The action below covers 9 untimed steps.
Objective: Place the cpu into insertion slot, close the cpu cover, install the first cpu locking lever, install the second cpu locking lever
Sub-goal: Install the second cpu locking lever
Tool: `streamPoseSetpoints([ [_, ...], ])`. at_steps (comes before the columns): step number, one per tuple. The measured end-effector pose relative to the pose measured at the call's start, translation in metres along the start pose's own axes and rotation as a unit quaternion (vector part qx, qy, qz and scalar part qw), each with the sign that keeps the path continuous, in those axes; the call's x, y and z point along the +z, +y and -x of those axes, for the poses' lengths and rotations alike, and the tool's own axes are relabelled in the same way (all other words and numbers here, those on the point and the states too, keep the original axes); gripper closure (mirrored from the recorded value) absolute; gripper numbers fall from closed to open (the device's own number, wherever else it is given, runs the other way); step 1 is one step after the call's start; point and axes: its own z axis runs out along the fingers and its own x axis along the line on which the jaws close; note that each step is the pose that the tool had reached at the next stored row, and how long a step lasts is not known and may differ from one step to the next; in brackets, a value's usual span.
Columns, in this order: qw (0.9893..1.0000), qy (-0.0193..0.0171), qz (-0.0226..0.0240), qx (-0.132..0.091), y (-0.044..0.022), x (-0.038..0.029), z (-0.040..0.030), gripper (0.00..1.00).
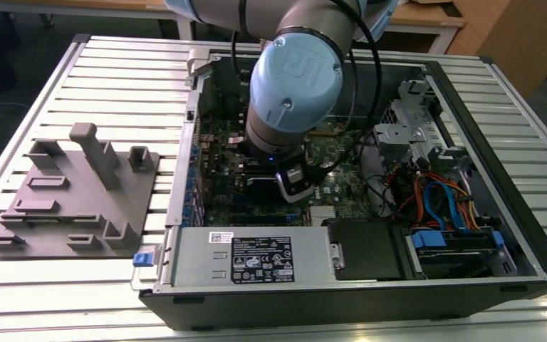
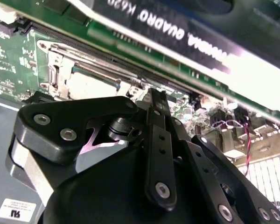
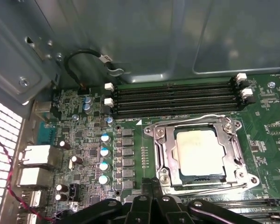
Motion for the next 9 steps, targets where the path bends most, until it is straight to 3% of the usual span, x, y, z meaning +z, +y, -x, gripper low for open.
streamPoseSetpoints([
  [9, 1.0, 0.0, 0.0, 0.0, 0.009, -0.0177, -0.0019, 0.9],
])
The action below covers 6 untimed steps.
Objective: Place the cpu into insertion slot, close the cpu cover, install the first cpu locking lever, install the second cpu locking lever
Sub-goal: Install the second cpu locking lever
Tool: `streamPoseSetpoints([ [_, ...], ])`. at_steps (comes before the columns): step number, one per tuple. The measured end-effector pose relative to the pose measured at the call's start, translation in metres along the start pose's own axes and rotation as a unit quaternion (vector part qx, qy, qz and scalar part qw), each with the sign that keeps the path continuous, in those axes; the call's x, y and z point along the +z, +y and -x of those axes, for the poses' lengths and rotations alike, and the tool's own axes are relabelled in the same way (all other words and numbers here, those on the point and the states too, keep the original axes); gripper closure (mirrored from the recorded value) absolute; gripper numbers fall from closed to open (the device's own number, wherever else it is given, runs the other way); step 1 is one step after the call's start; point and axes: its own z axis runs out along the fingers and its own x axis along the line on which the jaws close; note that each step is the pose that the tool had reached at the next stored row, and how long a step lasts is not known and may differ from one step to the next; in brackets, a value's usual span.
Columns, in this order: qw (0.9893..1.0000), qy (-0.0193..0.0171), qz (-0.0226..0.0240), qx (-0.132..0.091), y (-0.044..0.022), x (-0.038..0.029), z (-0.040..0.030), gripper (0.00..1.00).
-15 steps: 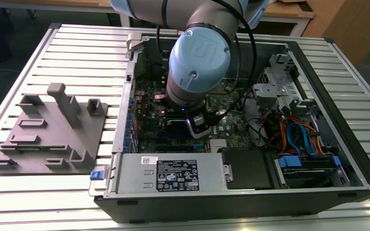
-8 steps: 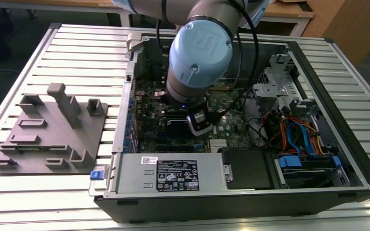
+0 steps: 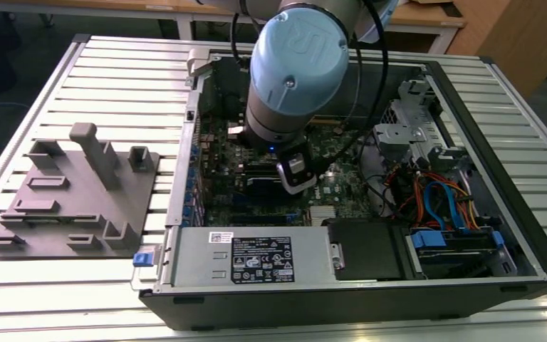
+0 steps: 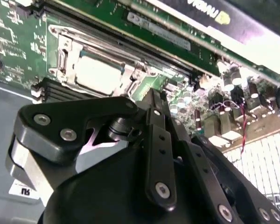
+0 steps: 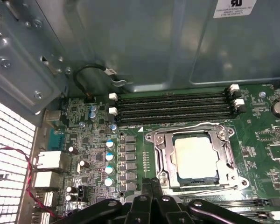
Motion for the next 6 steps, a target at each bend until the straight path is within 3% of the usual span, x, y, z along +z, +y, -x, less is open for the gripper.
streamPoseSetpoints([
  [6, 1.0, 0.0001, 0.0013, 0.0, 0.0, -0.0001, -0.0001, 0.9],
])
